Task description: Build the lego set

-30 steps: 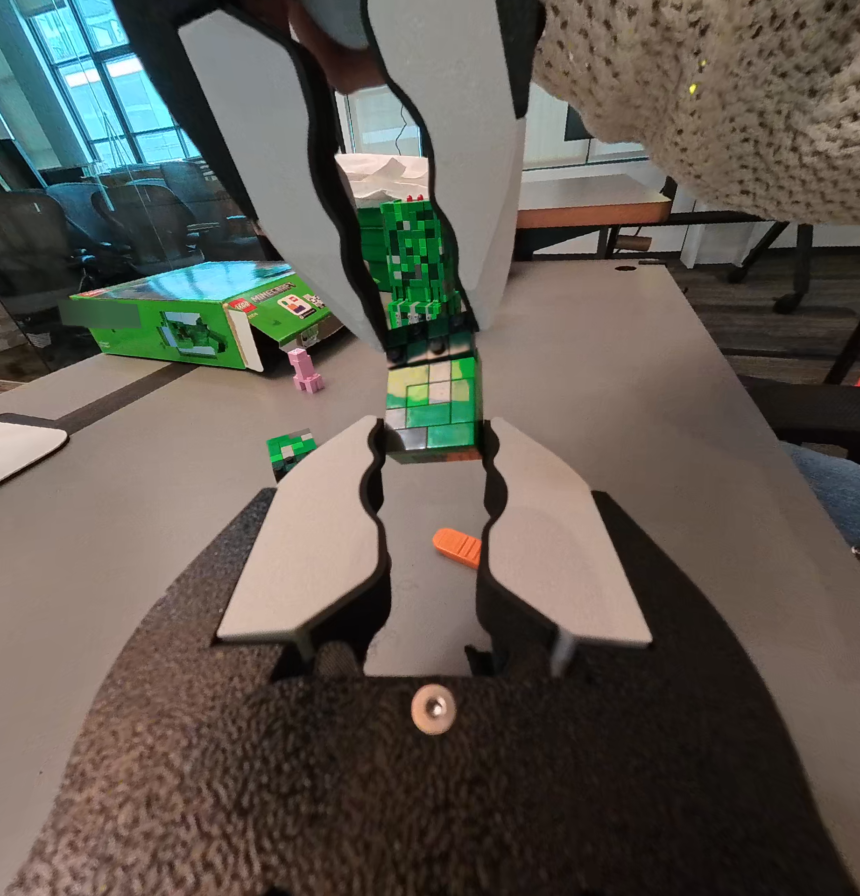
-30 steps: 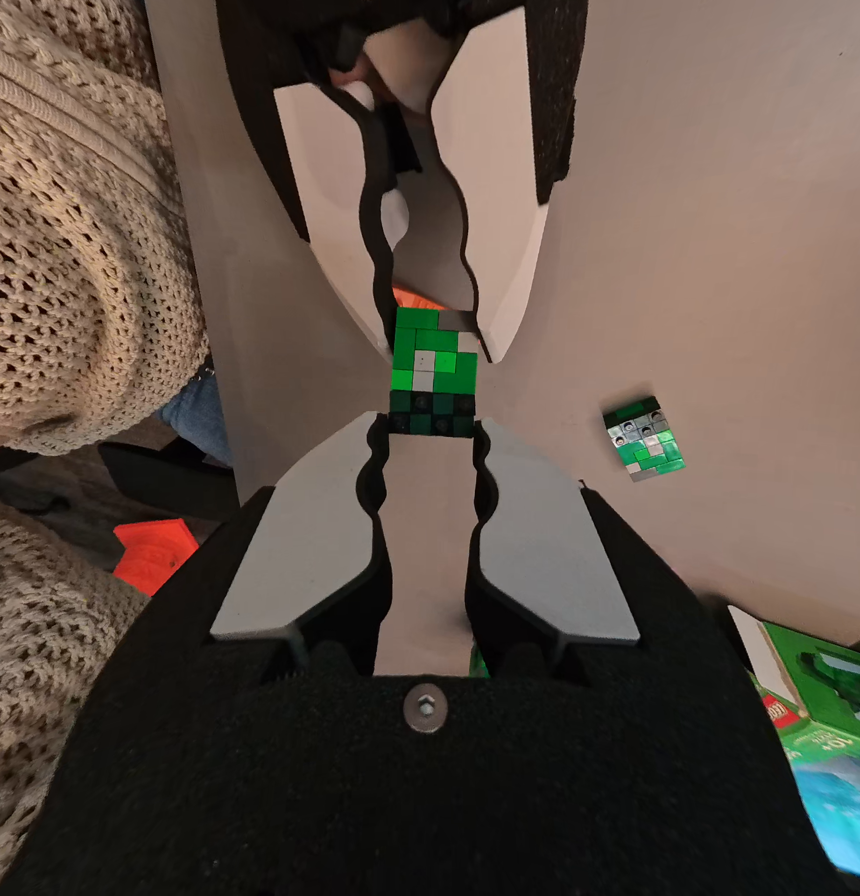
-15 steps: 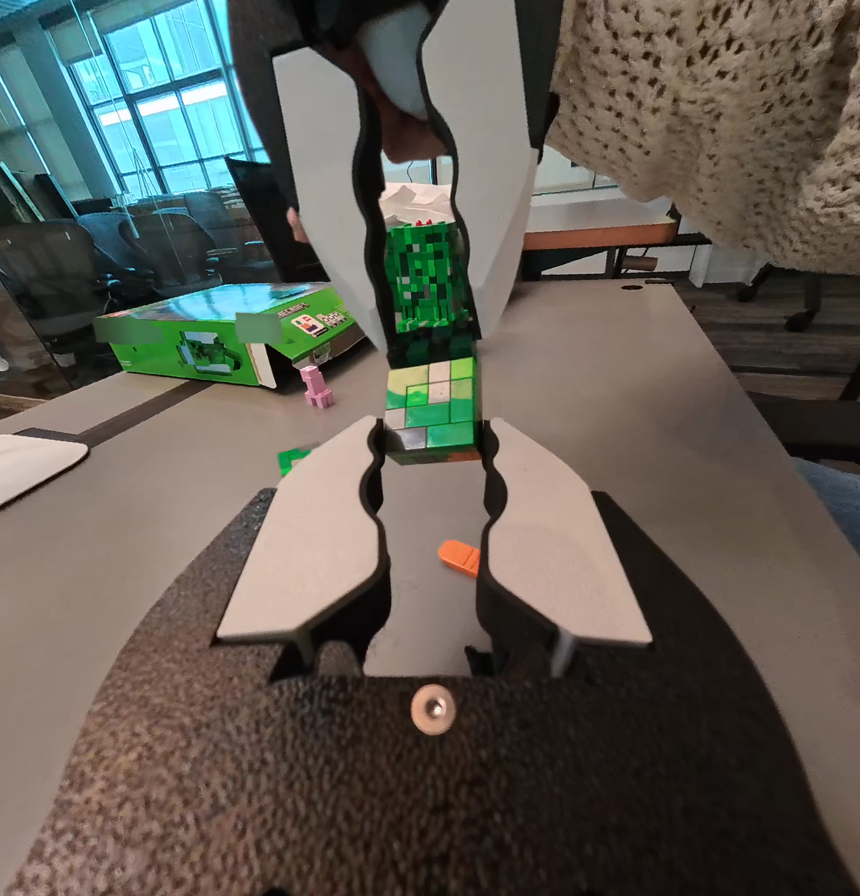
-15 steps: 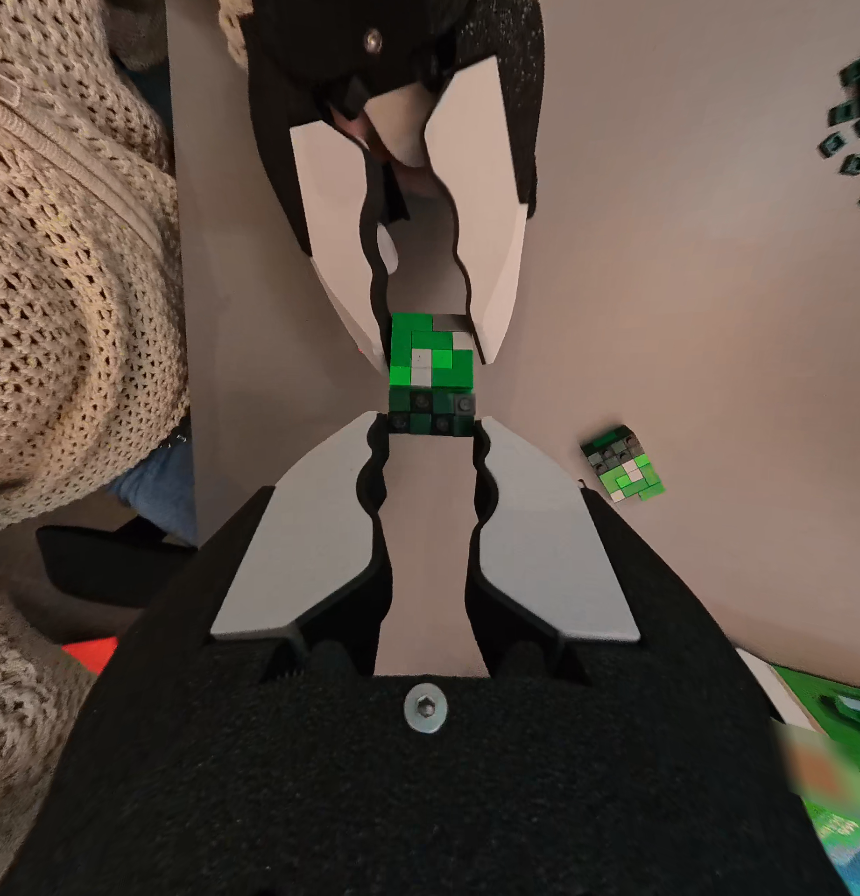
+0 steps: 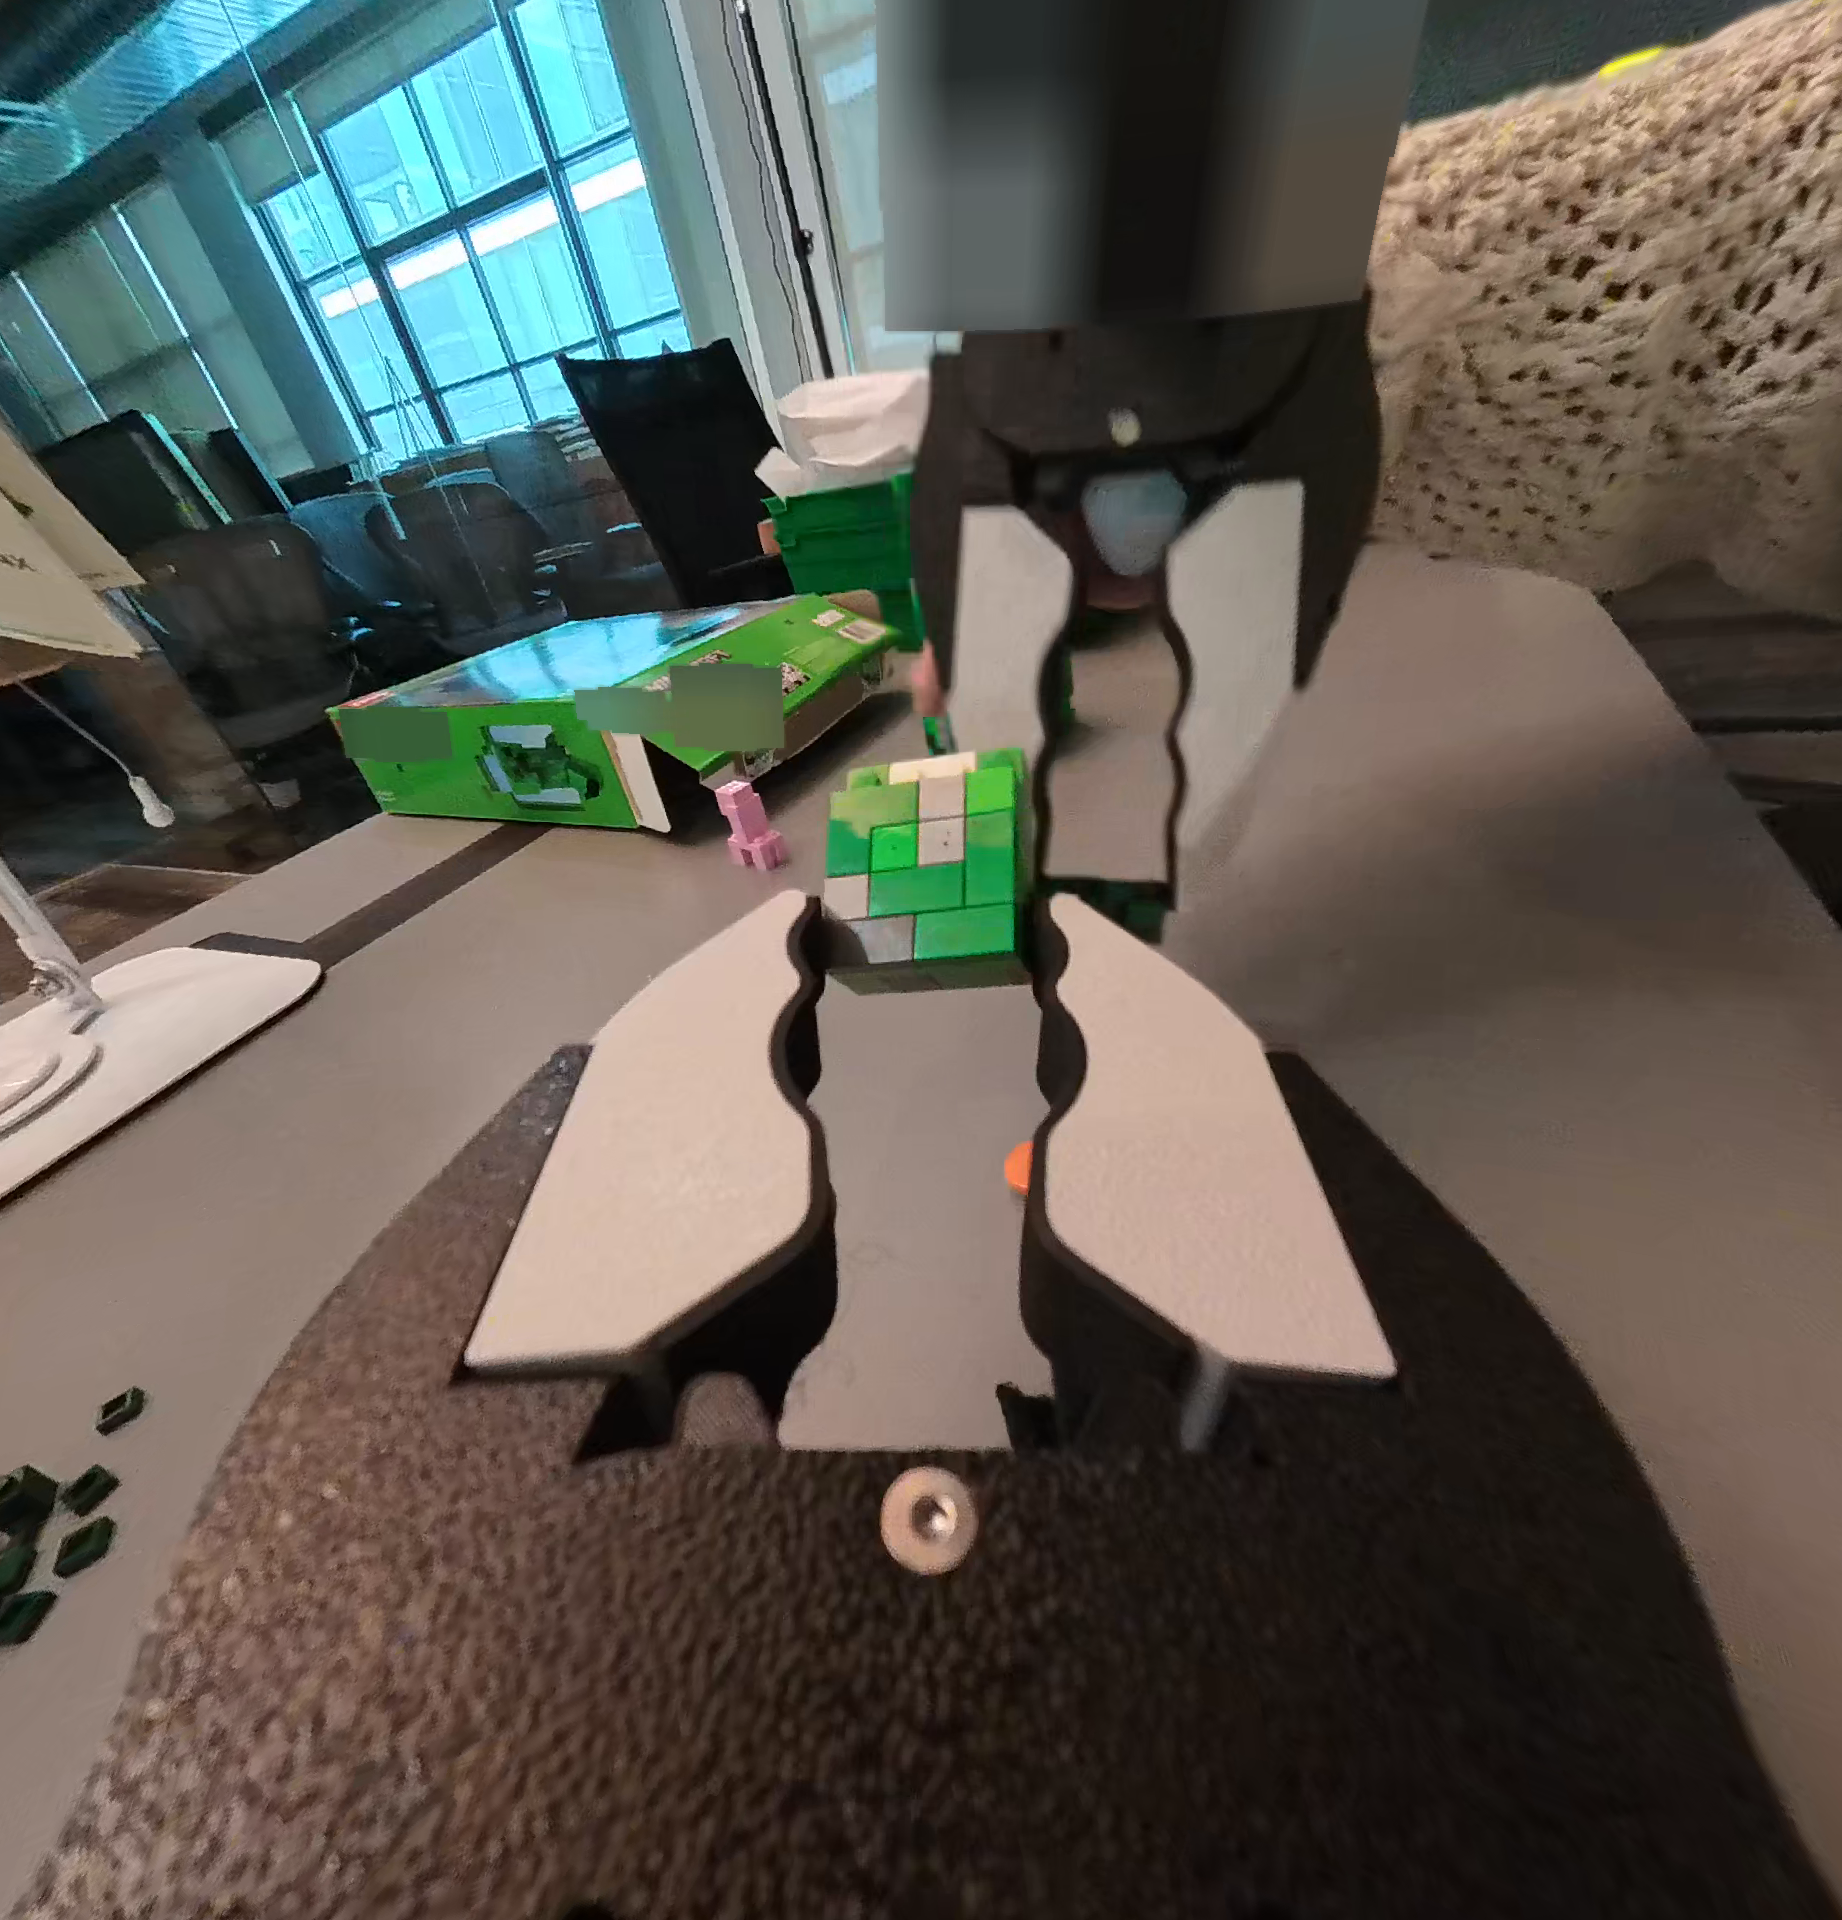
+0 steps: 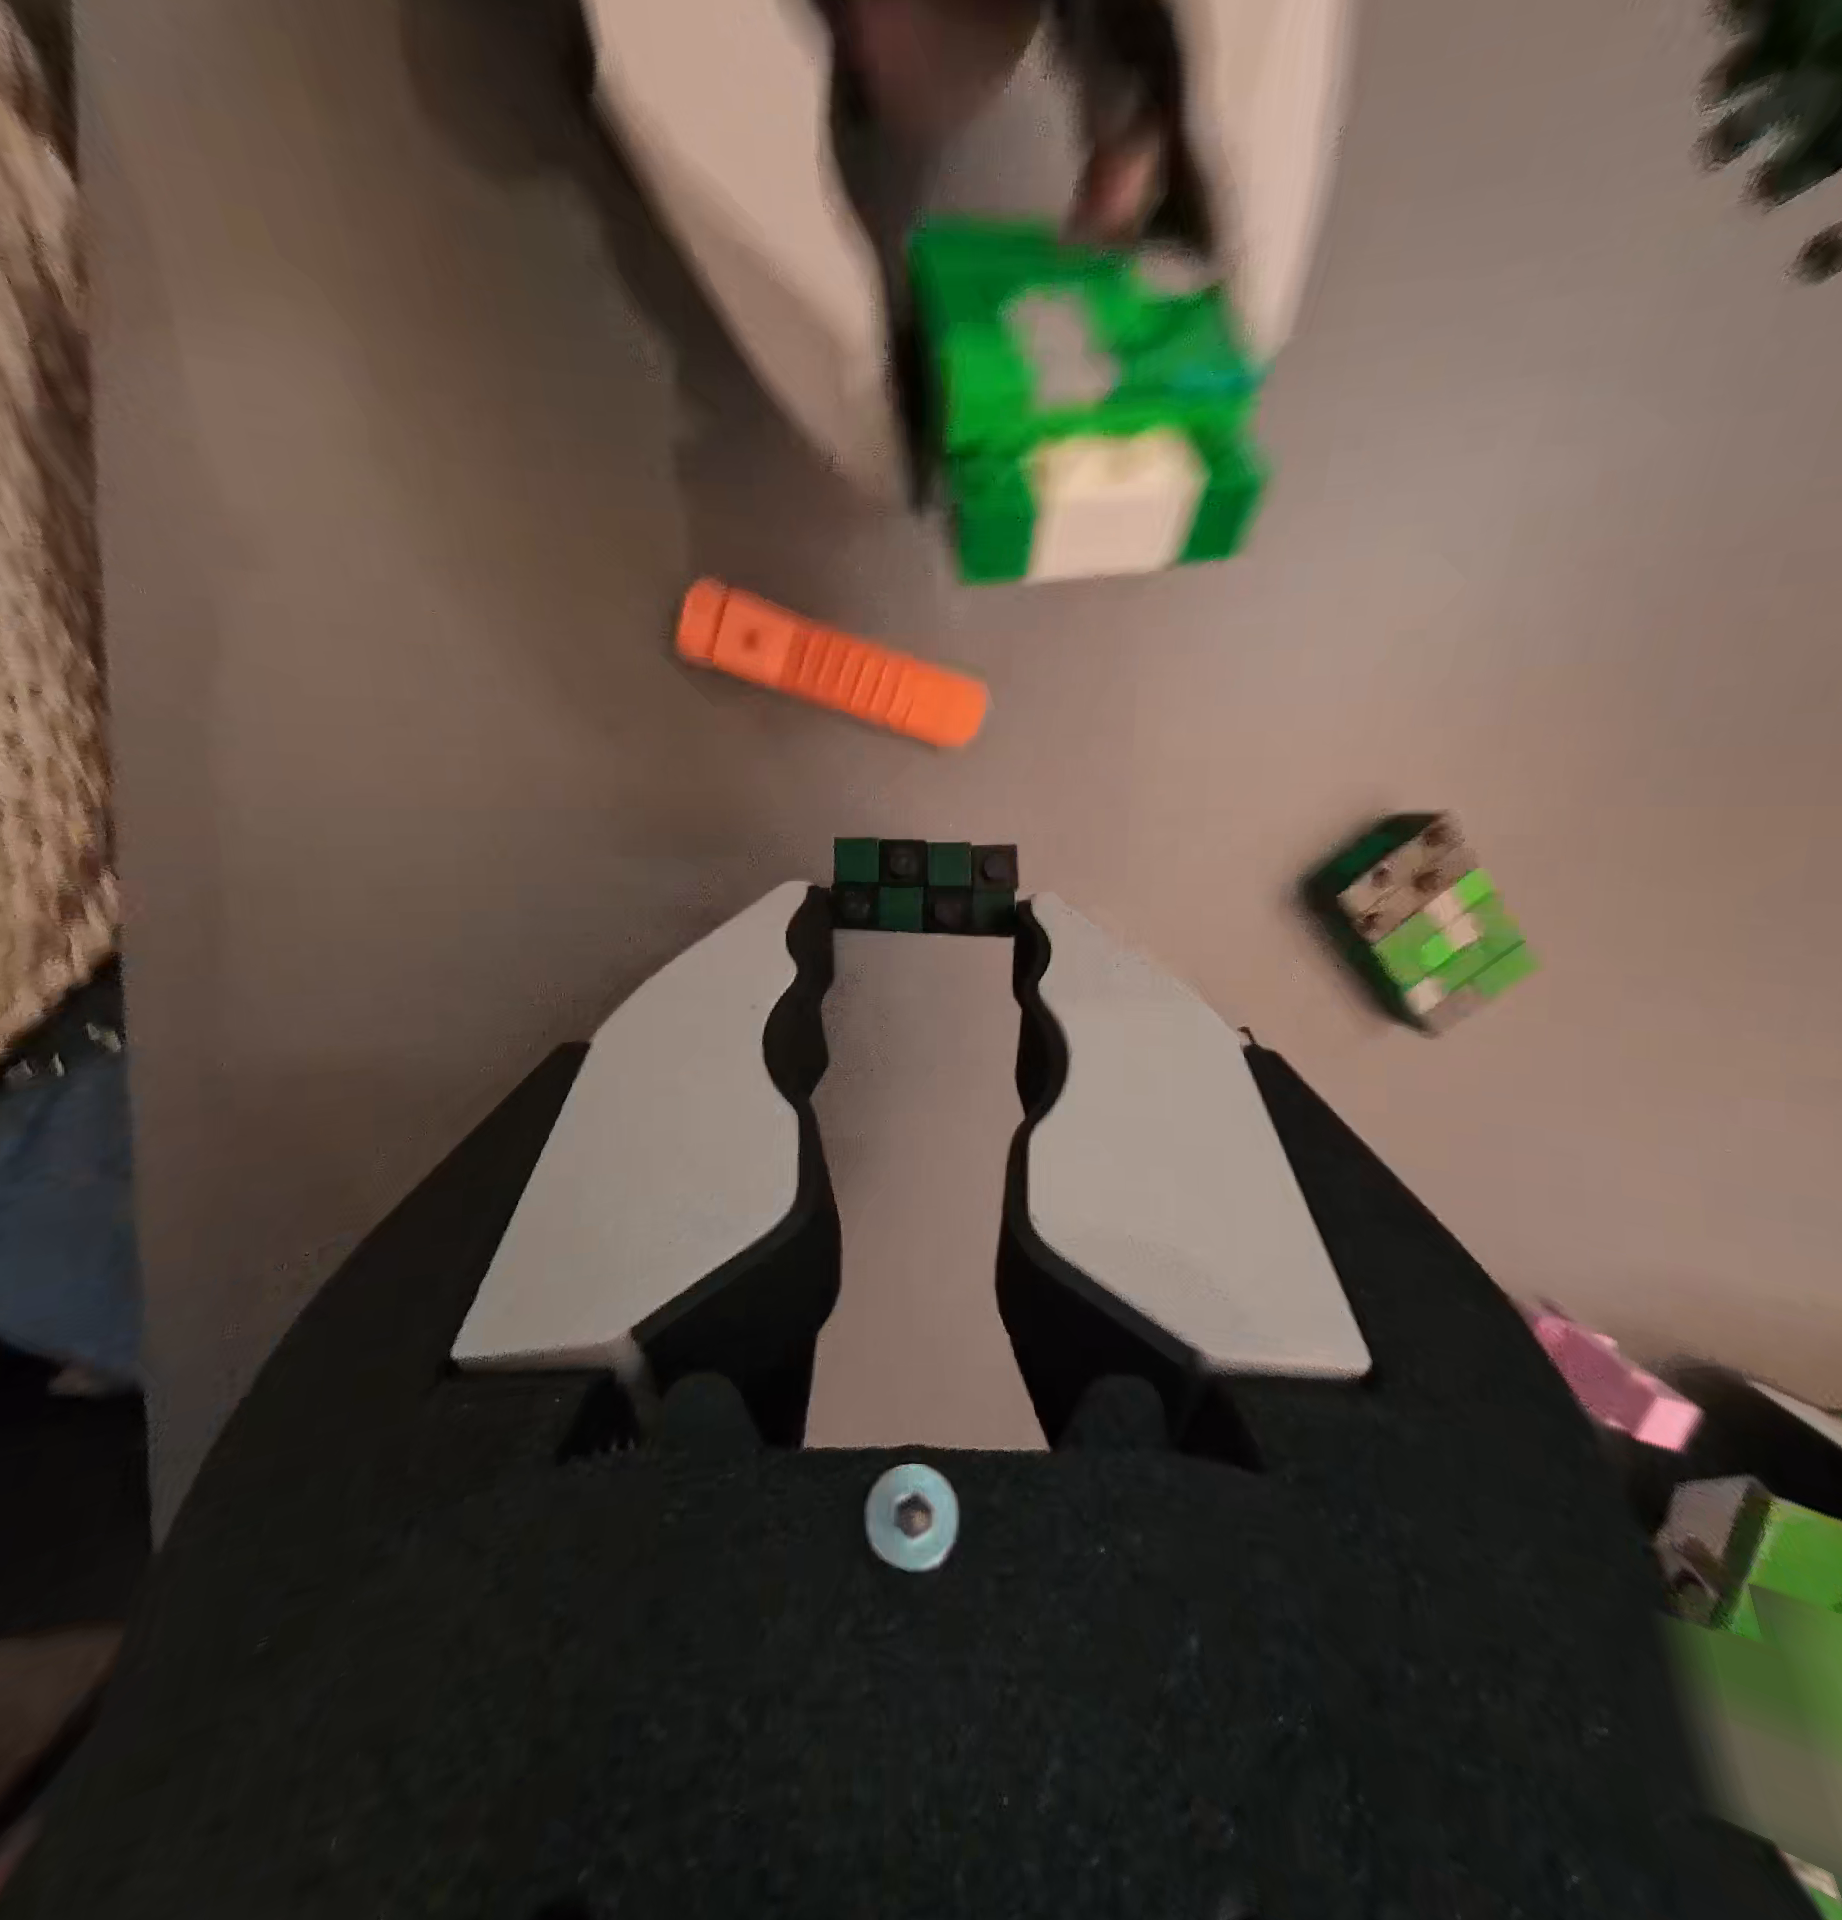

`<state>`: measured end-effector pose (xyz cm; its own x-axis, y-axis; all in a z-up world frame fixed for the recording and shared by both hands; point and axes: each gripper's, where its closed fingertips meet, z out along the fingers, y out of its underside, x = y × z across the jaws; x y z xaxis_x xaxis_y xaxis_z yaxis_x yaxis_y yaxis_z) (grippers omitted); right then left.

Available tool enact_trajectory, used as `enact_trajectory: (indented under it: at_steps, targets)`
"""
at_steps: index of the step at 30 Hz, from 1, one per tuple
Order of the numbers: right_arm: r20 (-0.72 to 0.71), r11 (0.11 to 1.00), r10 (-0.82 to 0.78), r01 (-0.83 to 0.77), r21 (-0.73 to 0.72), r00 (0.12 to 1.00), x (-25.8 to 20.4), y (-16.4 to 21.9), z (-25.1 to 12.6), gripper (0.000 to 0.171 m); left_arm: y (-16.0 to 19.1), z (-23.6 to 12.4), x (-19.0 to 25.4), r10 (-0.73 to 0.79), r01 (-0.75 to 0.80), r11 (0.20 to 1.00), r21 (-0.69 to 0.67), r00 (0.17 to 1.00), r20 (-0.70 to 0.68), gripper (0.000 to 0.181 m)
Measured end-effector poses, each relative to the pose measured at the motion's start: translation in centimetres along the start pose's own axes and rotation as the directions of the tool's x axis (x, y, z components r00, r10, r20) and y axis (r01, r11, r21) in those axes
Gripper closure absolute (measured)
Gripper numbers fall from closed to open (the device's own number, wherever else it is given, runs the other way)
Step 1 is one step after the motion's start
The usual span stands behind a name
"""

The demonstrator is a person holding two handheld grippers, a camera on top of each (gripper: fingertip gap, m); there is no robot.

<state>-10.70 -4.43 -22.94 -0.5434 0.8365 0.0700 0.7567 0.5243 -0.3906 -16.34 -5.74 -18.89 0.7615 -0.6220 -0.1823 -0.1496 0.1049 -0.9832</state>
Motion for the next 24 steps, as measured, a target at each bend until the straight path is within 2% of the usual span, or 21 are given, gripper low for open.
enact_trajectory:
  at_steps: [3,4,11,19,24]
  targets:
    - [0.029,0.978,-0.074,0.078,-0.194,0.997,-1.5,3.6,2.2,0.138,0.4,0.2,0.5,0.011,-0.012,1.0,-0.022,1.0,-0.022,0.142]
    - [0.035,0.976,-0.084,0.089,-0.201,0.996,-1.7,3.9,2.6,0.138,0.4,0.2,0.7,0.022,-0.023,0.999,-0.028,0.999,-0.033,0.142]
    - [0.091,0.999,0.028,-0.029,0.015,0.995,-1.9,1.0,2.4,0.138,1.9,0.7,2.2,0.245,-0.252,0.96,-0.126,0.967,-0.064,0.142]
    - [0.078,0.98,0.037,-0.052,0.193,0.996,-1.2,-1.7,2.6,0.138,4.3,1.0,3.1,0.24,-0.272,0.93,-0.246,0.959,-0.153,0.142]
    - [0.078,0.969,0.064,-0.081,0.233,0.995,-1.2,-1.7,2.5,0.139,4.6,1.0,3.1,0.233,-0.269,0.926,-0.265,0.959,-0.16,0.142]
